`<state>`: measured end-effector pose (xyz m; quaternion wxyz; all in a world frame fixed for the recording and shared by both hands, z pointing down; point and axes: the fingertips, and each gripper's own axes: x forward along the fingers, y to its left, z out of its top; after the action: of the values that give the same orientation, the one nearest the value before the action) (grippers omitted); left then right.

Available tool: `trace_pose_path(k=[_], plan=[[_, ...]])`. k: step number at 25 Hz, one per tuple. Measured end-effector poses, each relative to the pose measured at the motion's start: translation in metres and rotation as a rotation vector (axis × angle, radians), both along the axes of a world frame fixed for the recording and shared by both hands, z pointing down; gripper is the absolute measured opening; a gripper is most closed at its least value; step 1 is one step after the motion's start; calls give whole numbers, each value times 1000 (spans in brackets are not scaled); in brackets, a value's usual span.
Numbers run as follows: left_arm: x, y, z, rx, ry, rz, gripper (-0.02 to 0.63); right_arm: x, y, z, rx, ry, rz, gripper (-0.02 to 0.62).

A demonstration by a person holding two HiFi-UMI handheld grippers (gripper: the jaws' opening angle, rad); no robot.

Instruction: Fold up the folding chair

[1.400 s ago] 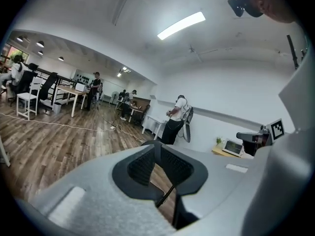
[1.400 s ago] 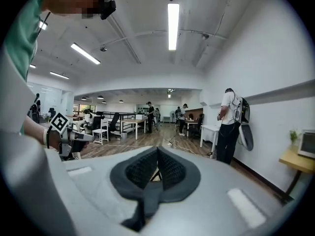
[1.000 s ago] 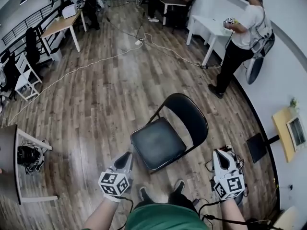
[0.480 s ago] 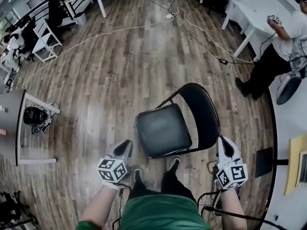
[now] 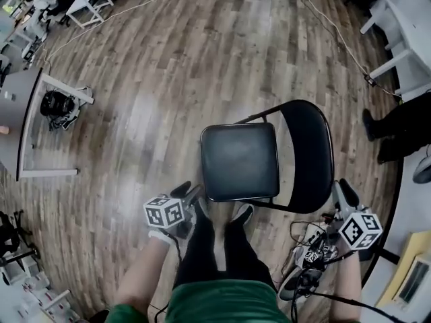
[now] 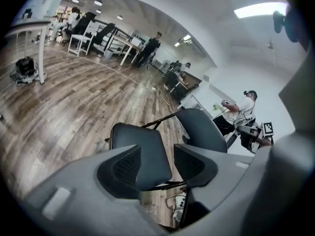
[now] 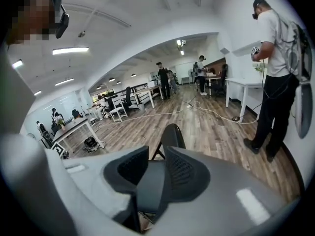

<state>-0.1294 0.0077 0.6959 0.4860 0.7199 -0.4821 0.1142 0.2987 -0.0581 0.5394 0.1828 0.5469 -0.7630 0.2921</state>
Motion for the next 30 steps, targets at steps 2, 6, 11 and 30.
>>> trace_pose_path(k=[2, 6, 11, 30], plan=[[0, -9, 38, -50, 59, -9, 233, 13, -11, 11, -29, 15, 9, 120], [-5, -24, 120, -130, 86, 16, 262, 29, -24, 27, -80, 64, 47, 145], [-12, -24, 213, -232, 124, 63, 322, 29, -27, 54, -192, 17, 89, 232], [25, -24, 363, -360, 369, 103, 436, 6, -54, 150, -368, 88, -37, 355]])
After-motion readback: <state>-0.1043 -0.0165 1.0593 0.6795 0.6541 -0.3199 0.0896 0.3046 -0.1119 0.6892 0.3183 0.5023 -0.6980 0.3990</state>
